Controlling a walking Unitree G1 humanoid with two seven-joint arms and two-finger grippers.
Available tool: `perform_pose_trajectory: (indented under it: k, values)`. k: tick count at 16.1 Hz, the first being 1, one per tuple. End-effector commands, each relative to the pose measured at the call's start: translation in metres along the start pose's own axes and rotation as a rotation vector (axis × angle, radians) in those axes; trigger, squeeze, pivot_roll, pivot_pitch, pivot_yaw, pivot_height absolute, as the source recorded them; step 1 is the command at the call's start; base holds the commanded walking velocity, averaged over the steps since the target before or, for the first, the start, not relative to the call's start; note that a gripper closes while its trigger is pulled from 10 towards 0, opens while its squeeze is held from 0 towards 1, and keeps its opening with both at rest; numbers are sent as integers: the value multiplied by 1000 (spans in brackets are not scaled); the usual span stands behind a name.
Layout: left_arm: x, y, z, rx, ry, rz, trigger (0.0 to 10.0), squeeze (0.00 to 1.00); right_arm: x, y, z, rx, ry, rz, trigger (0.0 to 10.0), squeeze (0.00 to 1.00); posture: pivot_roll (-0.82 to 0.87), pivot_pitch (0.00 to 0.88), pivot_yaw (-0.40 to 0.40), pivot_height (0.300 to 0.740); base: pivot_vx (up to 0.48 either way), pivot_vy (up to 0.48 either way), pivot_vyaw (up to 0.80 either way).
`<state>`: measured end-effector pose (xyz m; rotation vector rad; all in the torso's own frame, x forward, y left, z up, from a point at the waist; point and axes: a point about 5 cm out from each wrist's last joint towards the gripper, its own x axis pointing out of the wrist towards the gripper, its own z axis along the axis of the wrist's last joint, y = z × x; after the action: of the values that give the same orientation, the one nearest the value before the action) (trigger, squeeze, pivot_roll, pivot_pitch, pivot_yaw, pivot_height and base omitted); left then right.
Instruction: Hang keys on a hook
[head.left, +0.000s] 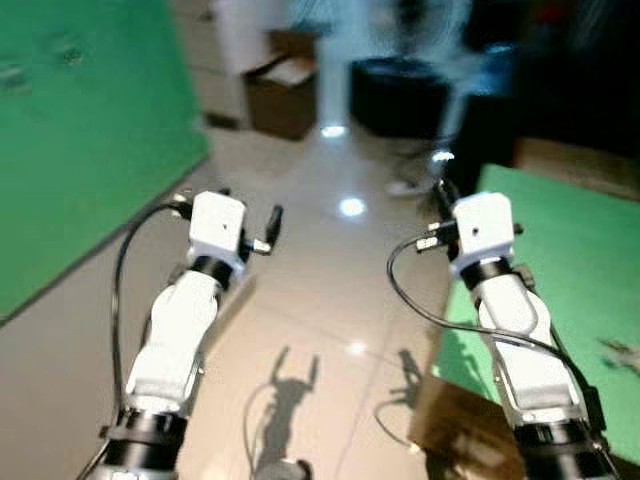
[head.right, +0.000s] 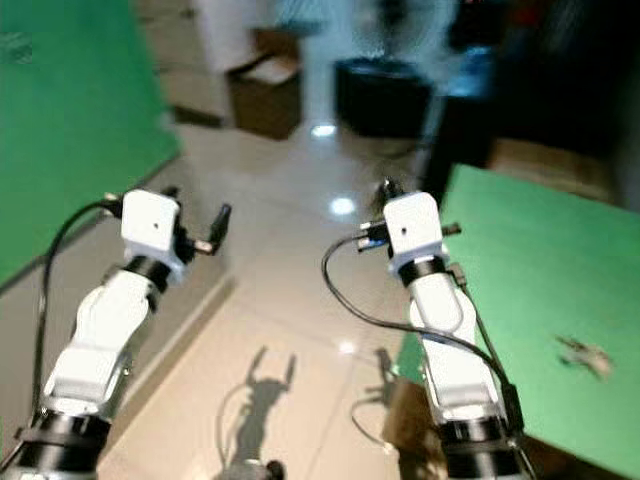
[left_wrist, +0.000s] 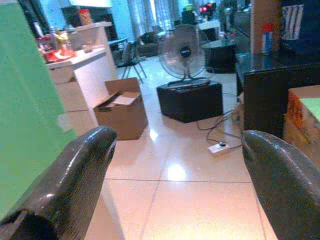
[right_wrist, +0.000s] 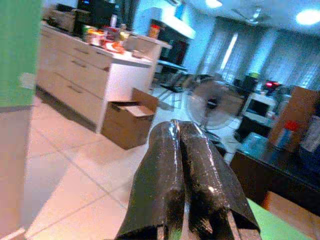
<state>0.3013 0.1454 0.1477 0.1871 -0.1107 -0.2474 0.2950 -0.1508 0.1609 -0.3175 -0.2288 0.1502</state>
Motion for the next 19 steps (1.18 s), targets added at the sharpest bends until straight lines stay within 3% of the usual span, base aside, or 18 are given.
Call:
perform_pose_trajectory:
  k: [1, 3, 10, 13, 19]
  values:
    - [1, 2, 1, 22, -2, 10, 10000, 0, 4, -1, 5, 30, -18, -2, 10000, 0, -80, 0, 31, 740, 0, 0, 800]
    - [6, 6, 9, 32, -26, 60, 10000, 0, 8, 0, 6, 72, -13, 11, 10000, 0, -68, 0, -1, 740, 0, 0, 800]
    - [-3, 12, 1, 67, 11, 113, 10000, 0, 16, 7, -1, 161, 22, 74, 10000, 0, -25, 0, -47, 740, 0, 0, 800]
    - [-3, 15, 7, 55, -14, 124, 10000, 0, 21, 15, -1, 191, 22, 97, 10000, 0, -10, 0, -48, 740, 0, 0, 800]
    - [1, 17, 11, 65, -24, 128, 10000, 0, 20, 15, -6, 263, 40, 88, 10000, 0, -3, 0, -39, 740, 308, 0, 800]
